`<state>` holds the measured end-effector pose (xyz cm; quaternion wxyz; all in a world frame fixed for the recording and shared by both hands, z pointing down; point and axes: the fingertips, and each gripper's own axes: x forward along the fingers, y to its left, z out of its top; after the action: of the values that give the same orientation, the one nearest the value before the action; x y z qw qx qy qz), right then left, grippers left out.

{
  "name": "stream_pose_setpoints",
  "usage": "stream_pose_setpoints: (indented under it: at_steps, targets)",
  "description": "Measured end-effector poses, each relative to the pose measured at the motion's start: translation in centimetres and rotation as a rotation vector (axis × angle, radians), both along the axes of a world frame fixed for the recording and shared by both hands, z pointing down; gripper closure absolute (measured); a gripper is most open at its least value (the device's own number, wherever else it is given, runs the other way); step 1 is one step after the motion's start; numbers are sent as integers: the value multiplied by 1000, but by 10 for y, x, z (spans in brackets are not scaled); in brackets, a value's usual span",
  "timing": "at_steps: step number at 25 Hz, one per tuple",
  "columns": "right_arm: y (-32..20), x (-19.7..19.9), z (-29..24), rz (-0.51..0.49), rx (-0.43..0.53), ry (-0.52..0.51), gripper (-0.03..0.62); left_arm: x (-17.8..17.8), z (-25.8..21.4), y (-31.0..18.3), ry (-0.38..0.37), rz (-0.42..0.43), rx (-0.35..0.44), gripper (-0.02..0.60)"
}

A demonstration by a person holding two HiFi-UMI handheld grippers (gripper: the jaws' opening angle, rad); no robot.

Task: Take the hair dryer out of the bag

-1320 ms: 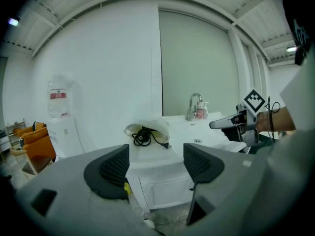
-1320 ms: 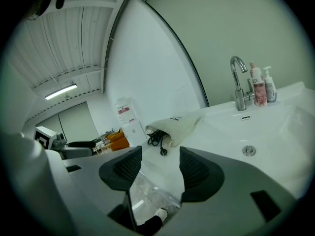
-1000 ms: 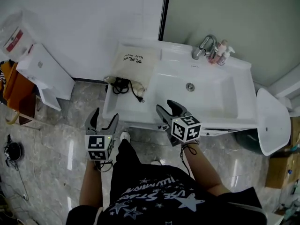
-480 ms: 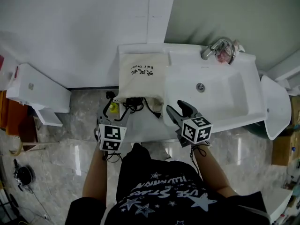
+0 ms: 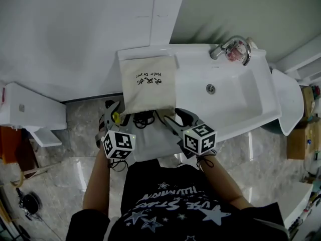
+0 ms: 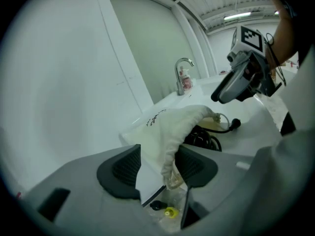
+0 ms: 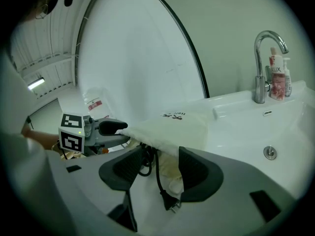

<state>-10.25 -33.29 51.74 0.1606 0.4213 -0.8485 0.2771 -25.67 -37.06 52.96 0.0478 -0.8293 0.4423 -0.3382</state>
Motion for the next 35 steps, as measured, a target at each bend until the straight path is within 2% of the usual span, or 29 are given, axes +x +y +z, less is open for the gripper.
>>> stream_pose_setpoints:
  at_steps: [4, 8, 10, 13, 17, 23, 35]
  targets:
    - [4, -23, 5, -45, -23, -4, 367, 6, -12, -6, 52, 61, 28, 447]
    - [1, -43, 7, -79, -50, -13, 368, 17, -20, -15, 99, 114, -27, 516]
    - [-3, -51, 7, -85, -72, -32, 368, 22, -22, -19, 112, 131, -50, 532]
    - [-12, -62, 11, -81, -106, -45, 368, 23, -22, -20, 133, 138, -69, 538]
    - [-29, -70, 23, -54, -158, 2, 364, 21, -21, -23, 176, 121, -96, 541]
    - [-61, -77, 37, 48, -208, 64, 350, 20, -21, -26, 232, 109, -119, 543]
    - [-94, -88, 68, 125, -291, 204, 344, 14, -17, -30, 269, 110, -148, 543]
